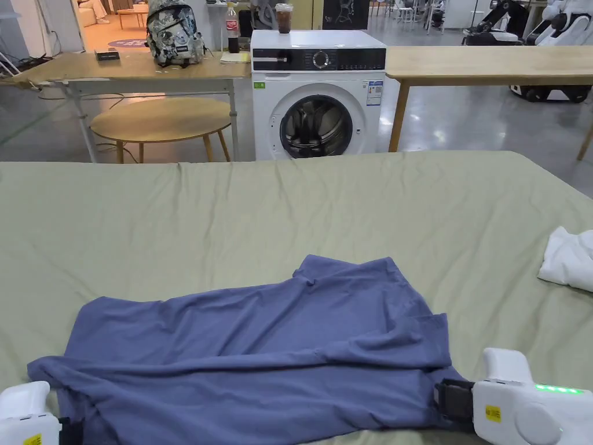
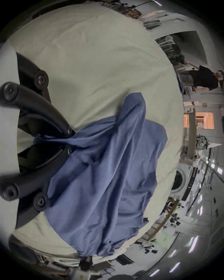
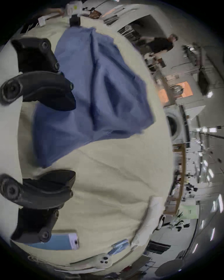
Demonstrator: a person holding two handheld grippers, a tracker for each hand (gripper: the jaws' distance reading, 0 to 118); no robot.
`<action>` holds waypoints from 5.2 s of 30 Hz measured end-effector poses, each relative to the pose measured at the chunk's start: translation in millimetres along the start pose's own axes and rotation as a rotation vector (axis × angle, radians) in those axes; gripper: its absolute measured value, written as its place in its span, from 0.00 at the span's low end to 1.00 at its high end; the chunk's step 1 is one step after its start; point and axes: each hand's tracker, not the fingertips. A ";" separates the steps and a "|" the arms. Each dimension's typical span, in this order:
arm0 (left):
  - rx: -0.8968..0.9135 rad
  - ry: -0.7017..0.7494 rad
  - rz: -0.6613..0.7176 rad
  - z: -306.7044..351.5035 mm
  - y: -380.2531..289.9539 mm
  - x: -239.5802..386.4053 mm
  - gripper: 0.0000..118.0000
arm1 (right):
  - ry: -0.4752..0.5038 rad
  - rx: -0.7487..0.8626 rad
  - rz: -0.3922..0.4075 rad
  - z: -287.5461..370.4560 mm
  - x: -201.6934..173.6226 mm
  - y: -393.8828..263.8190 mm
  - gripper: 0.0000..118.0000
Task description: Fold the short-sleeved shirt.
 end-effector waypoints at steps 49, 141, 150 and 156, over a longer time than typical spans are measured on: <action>0.735 -0.124 0.006 285.8 -121.6 20.1 0.69 | 0.129 0.535 0.030 241.3 -53.4 -118.0 0.46; 0.088 -0.213 -0.027 149.3 -151.4 -91.9 0.00 | 0.168 0.096 0.026 165.0 45.2 -161.1 0.00; 0.326 -0.235 0.045 206.0 -135.5 -105.0 0.55 | 0.098 0.188 0.043 191.3 52.7 -155.3 0.61; 0.663 -0.179 -0.051 290.1 -111.9 -45.0 0.56 | 0.205 0.491 0.075 265.6 7.7 -116.6 0.61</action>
